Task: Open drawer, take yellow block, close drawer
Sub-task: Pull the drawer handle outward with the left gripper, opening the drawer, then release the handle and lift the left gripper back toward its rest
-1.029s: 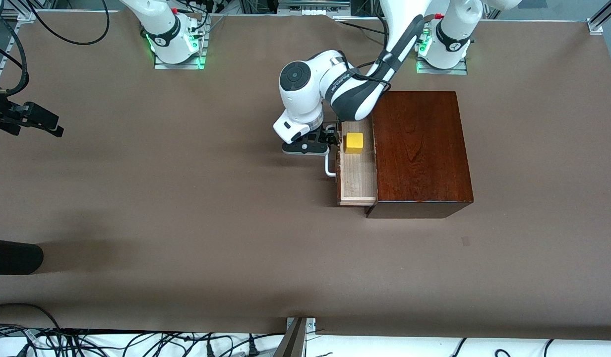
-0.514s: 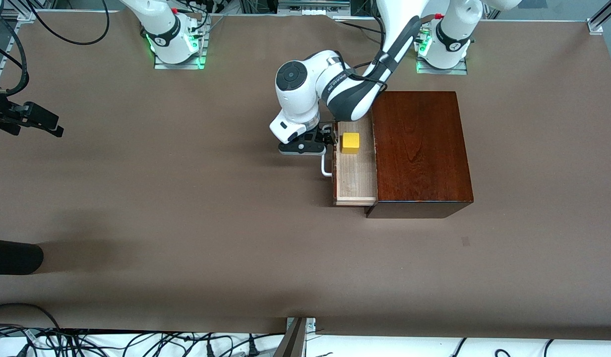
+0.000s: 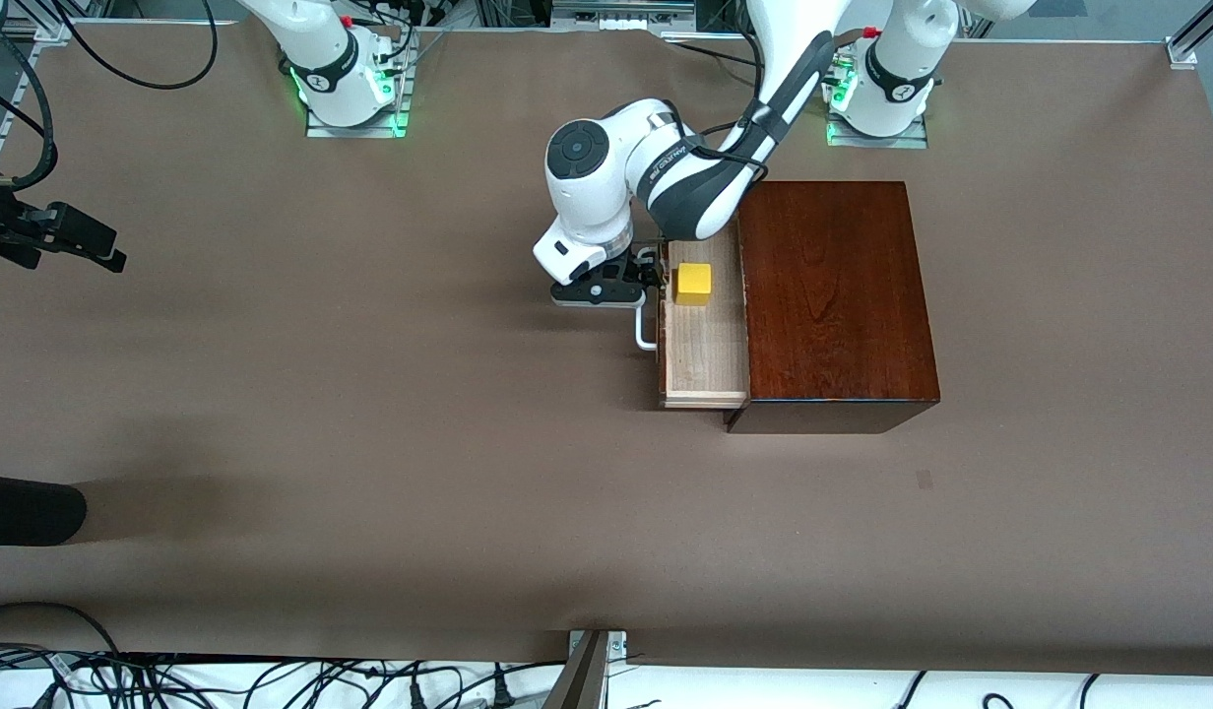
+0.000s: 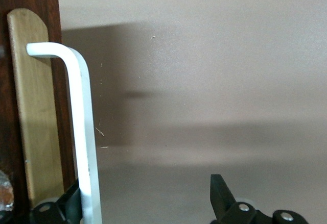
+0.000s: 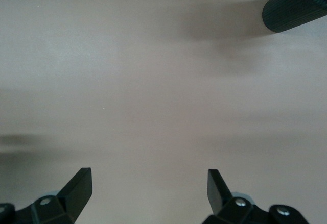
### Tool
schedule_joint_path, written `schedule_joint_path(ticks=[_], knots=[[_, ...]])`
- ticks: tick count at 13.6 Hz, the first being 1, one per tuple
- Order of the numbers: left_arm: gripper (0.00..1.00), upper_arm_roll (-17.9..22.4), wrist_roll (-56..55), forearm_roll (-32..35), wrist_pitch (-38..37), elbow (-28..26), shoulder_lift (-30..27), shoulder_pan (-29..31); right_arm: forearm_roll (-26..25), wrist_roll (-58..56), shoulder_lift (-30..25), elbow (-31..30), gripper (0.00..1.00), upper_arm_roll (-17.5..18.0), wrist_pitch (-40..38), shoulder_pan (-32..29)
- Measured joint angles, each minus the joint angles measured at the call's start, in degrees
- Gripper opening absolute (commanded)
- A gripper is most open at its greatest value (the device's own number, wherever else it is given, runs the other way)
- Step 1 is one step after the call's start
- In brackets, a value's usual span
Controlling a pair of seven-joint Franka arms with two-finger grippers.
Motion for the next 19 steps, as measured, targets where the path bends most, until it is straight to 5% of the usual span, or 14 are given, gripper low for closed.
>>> schedule_joint_path(ticks=[11, 19], knots=[[1.0, -1.63, 0.16, -2.61, -8.2, 3.31, -3.68, -0.53, 0.0, 0.0, 0.0, 0.01, 1.0, 0.0, 0.0, 0.0], [1.0, -3.81, 4.62, -7.32, -20.88, 2.97, -20.04, 11.98, 0.02, 0.11, 0.0, 0.02, 1.0, 0.01, 0.0, 0.0]])
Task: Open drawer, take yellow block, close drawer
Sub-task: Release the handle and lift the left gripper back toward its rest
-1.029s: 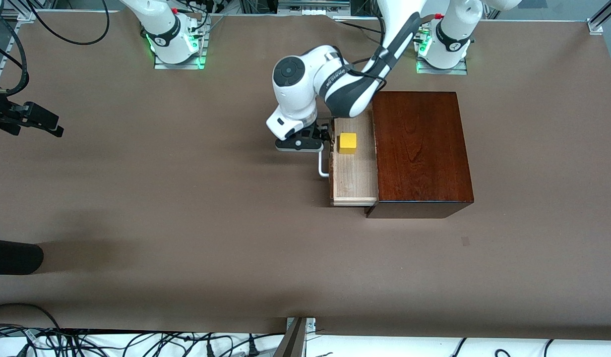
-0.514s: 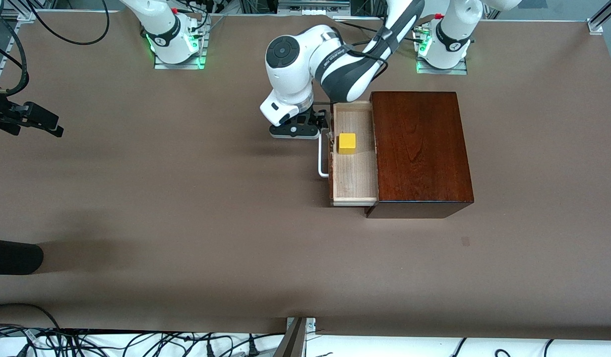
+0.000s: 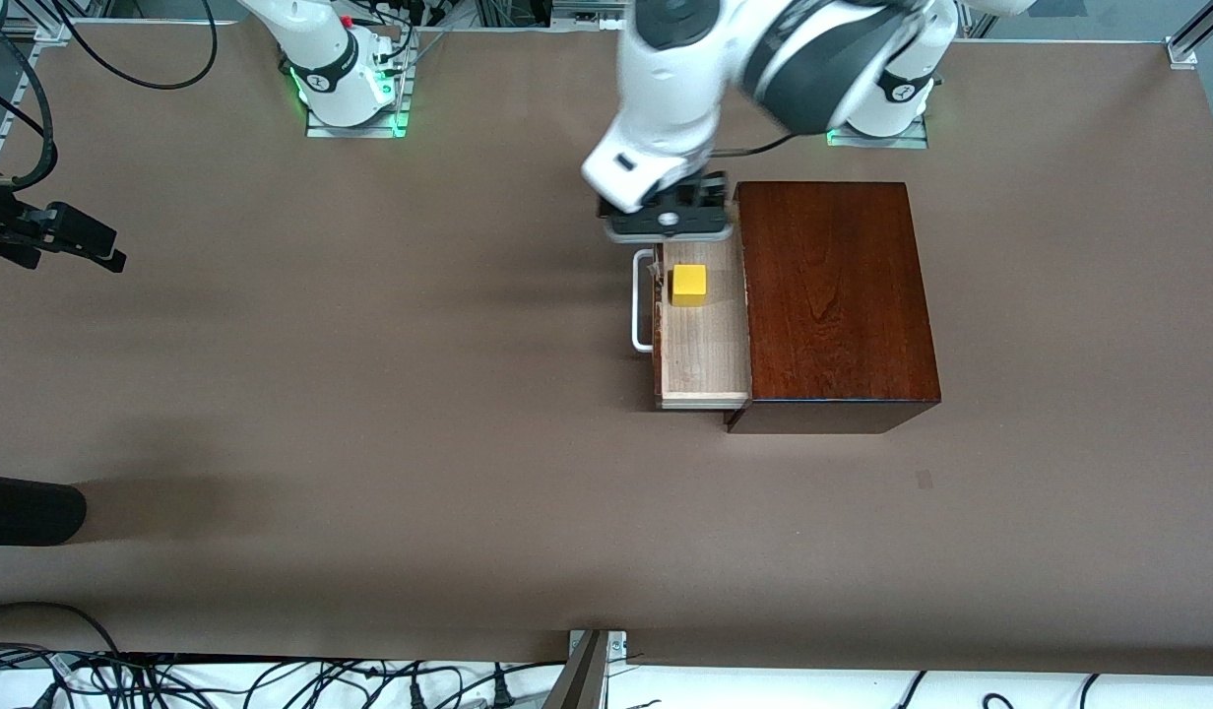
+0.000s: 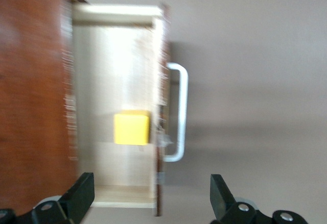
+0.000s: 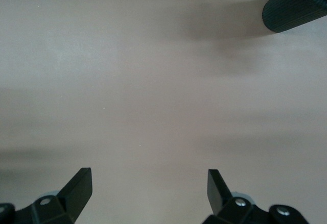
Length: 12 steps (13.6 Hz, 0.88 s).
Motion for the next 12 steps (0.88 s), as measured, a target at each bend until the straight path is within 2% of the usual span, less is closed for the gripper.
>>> schedule_joint_path(ticks=[3, 6, 9, 12], knots=[[1.0, -0.09, 4.18, -0.13, -4.15, -2.28, -6.25, 7.56, 0.7, 7.0, 0.0, 0.01, 1.0, 1.3, -0.04, 0.34], [1.0, 1.5, 13.09, -0.15, -7.45, -3.11, -11.42, 13.33, 1.53, 25.86, 0.0, 0.02, 1.0, 6.28, -0.03, 2.8], [1.0, 8.54, 26.17, -0.16, -9.17, -6.15, -16.34, 16.0, 4.08, 47.83, 0.01, 0.03, 1.0, 12.75, 0.03, 4.71], [1.0, 14.73, 35.28, -0.18, -9.17, -10.86, -20.4, 17.96, 4.26, 71.85, 0.67, -0.03, 1.0, 19.35, 1.77, 8.62]])
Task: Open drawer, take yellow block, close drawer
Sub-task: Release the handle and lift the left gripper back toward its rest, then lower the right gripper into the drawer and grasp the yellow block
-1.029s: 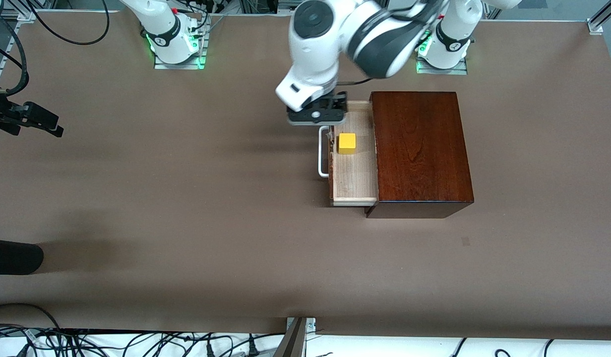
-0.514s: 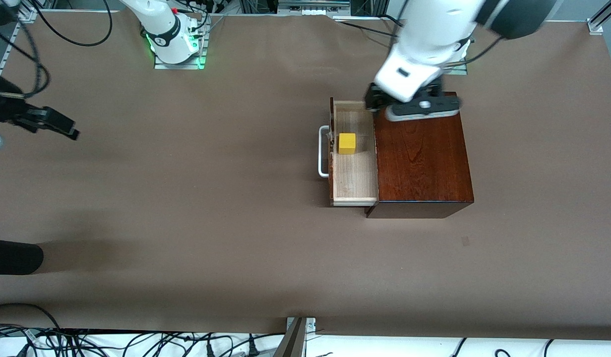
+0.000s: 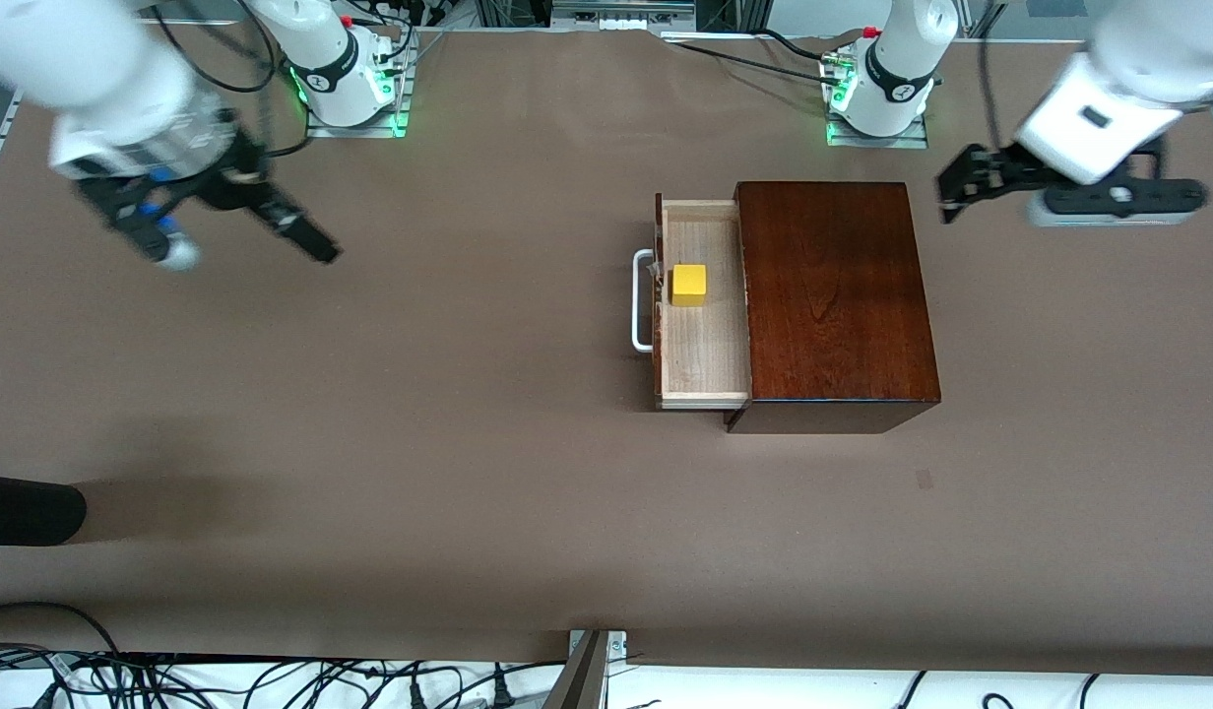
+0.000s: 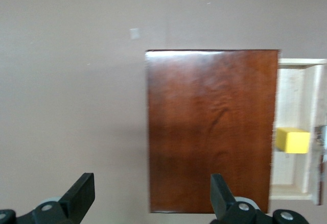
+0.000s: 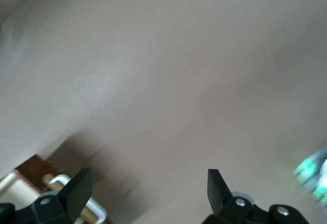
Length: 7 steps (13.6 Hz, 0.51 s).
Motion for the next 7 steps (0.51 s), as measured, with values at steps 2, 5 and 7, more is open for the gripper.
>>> schedule_joint_path(ticks=[2, 5, 7], knots=[[1.0, 0.74, 1.2, 0.0, 0.02, -1.21, -0.81, 1.47, 0.0, 16.02, 1.38, -0.11, 1.0, 1.16, 3.2, 4.92], [1.0, 0.71, 1.17, 0.0, 0.24, -2.0, -0.53, 2.51, -0.02, 37.08, 4.88, -0.2, 1.0, 1.32, 8.4, 12.47], [1.0, 0.75, 1.21, 0.0, 1.2, -2.12, 0.12, 4.03, -0.04, 48.39, 7.77, -0.03, 1.0, 1.35, 12.54, 17.08]])
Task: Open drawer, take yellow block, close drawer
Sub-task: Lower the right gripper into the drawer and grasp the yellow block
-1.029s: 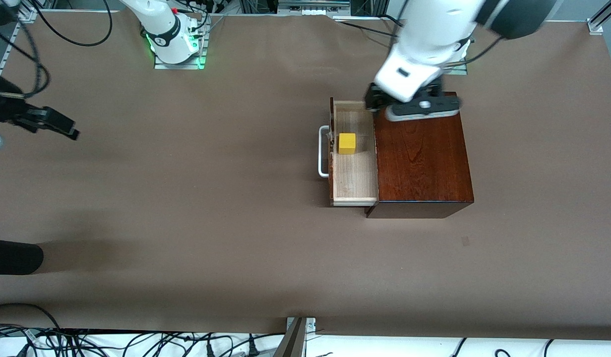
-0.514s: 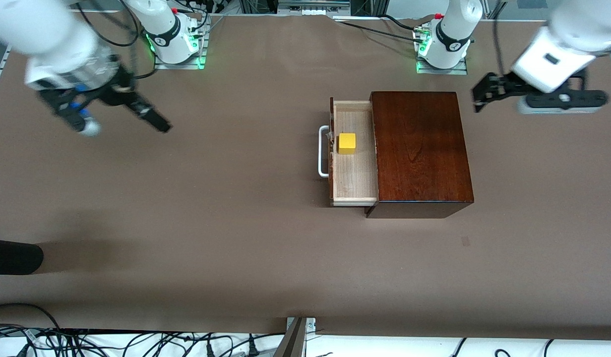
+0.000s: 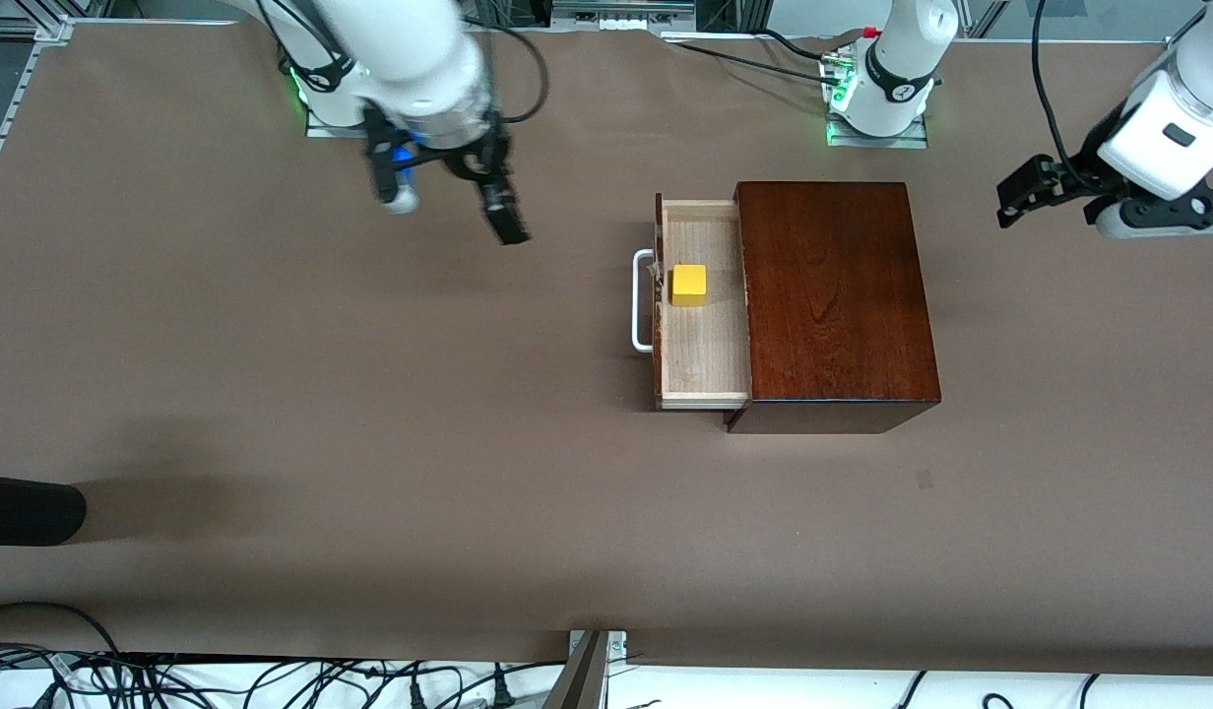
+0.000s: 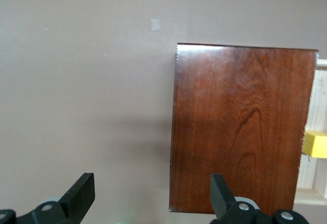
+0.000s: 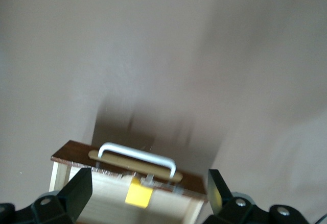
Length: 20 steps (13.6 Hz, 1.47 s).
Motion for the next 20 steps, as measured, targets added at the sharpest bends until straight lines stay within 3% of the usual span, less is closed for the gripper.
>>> schedule_joint_path(ticks=[5, 10, 20], knots=[[1.0, 0.0, 0.04, 0.0, 1.25, 0.92, 1.21, 2.14, -3.44, 17.17, 10.28, 5.33, 1.0, -0.05, 8.14, 8.93], [1.0, -0.01, 0.21, 0.0, 1.62, 2.27, 1.47, 4.48, -8.48, 24.93, 21.27, 13.26, 1.0, -0.35, 14.66, 13.73], [1.0, -0.59, 0.33, 0.0, 2.64, 4.39, 4.45, 4.93, -9.89, 25.33, 29.13, 15.07, 1.0, -1.89, 19.4, 15.65]])
